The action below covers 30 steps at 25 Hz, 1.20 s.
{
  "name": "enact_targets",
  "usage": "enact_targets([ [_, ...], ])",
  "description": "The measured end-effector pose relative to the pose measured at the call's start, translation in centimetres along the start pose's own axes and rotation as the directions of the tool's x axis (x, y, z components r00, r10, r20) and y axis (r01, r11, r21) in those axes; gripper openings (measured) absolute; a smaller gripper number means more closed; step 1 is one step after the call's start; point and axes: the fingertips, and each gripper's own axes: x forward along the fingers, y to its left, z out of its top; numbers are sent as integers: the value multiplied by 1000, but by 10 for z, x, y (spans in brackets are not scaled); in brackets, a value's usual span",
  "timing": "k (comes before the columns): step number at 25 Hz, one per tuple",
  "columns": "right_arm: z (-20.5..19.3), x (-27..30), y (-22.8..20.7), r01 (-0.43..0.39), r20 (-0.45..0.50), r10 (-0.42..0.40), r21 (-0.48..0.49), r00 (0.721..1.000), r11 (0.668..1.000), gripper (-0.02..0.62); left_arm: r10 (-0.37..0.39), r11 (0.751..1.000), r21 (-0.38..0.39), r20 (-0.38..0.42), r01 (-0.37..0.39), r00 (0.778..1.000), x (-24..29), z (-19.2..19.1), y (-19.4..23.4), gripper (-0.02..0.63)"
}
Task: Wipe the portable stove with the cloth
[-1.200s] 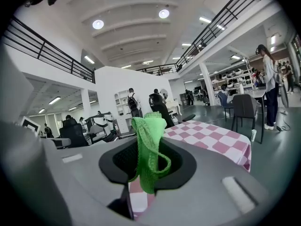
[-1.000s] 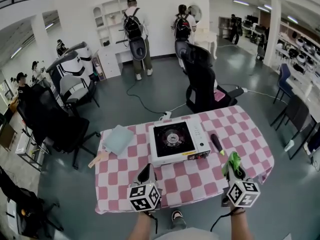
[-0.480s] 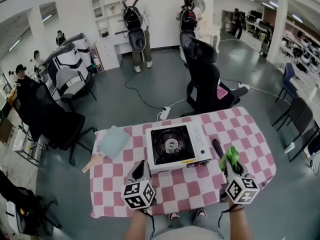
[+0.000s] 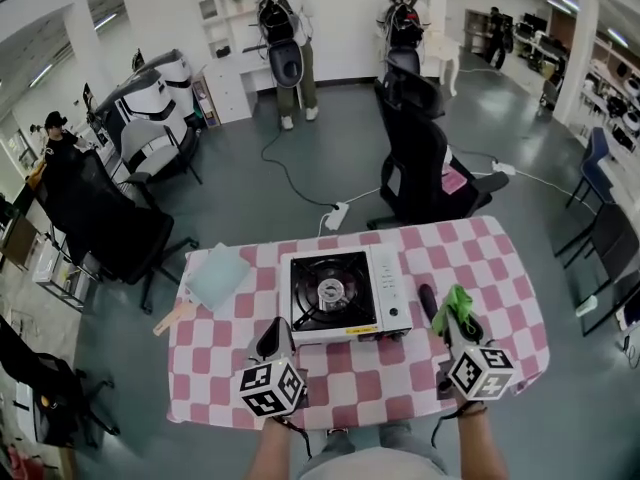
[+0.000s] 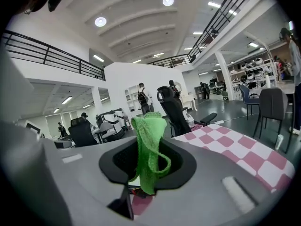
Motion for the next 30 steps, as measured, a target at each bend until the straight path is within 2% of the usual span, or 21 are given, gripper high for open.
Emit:
enact_targets([
  [5,5,13,-15,-46,-30,46,-7,998,999,86,35,999,-9,-7,-35,999,7,-6,-13,0],
  [14,0,45,-40,-157,-92,155,-14,984,988,86,127,991,-39,-28,-128,992,9,-34,-11,0],
  [21,-2,82,-50,-278,-144,274,-12,951,960,86,191,979,-64,-44,-194,981,10,-40,-5,0],
  [30,-15,132,-75,-382,-229,356,-79,906,921,86,254,965,-45,-71,-258,964,21,-61,-12,0],
])
